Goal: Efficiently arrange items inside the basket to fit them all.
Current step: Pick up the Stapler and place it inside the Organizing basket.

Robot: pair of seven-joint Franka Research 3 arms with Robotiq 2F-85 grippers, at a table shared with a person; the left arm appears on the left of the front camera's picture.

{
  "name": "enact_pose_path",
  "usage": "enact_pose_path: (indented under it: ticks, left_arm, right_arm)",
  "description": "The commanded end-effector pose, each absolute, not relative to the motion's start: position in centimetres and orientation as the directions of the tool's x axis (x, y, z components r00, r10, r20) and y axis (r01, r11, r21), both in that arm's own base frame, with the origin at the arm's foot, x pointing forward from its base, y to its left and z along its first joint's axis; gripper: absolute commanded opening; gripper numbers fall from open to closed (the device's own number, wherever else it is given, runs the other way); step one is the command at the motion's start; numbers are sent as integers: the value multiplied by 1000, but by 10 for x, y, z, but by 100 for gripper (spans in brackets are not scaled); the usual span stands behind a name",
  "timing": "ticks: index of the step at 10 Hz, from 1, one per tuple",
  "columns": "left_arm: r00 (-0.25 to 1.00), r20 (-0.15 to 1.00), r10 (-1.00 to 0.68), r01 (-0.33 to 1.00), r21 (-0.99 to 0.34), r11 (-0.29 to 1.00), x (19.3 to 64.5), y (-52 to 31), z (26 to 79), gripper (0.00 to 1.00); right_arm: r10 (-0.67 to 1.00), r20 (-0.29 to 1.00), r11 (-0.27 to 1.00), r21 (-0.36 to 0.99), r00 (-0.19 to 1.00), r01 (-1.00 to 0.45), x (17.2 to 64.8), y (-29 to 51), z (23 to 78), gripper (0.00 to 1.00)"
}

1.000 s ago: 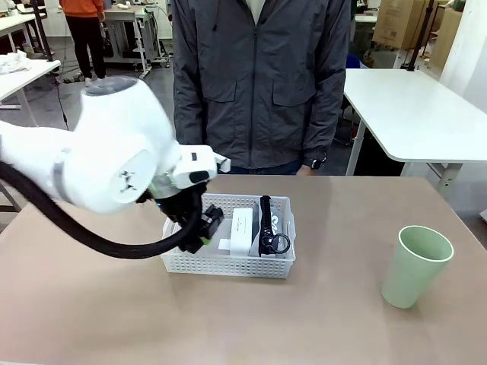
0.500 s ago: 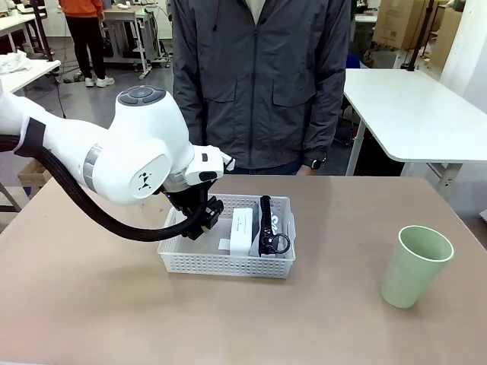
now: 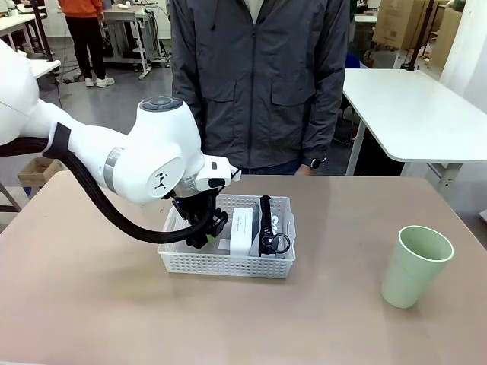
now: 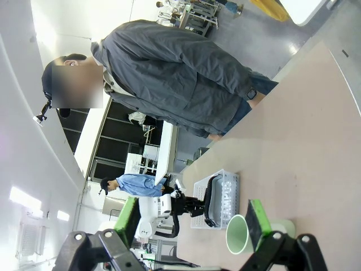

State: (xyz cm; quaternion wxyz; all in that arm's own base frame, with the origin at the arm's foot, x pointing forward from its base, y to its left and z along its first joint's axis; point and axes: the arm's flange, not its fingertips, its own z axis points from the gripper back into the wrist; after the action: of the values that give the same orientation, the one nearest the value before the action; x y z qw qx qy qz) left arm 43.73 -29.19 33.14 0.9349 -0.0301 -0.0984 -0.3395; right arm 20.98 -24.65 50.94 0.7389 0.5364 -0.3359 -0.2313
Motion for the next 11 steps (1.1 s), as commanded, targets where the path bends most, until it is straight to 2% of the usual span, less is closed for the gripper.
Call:
enact_pose_path:
  ticks: [1,3,5,8,11]
  left_arm:
    - [747,188,-637,648,5,761,444,-291,335,43]
    - [754,174,-633,644,-6,765,445,-290,334,43]
    - [758,169,-629,643,-32,765,448,-290,332,100]
    - [766,214,-606,624,-26,781,440,-286,345,100]
    - [752,302,-586,625,-43,779,411,-273,382,100]
  right_arm:
    - [-703,274,318,947,656,-55,212,-247,509,100]
    - [-703,274,318,947,656,-55,212,-247,509,100]
    - [-703,274,318,947,656,-55,212,-247,509,100]
    - [-703,274,318,947,656,-55,212,-247,509,100]
    - [-703,274,318,947,656,-55,212,-247,509,100]
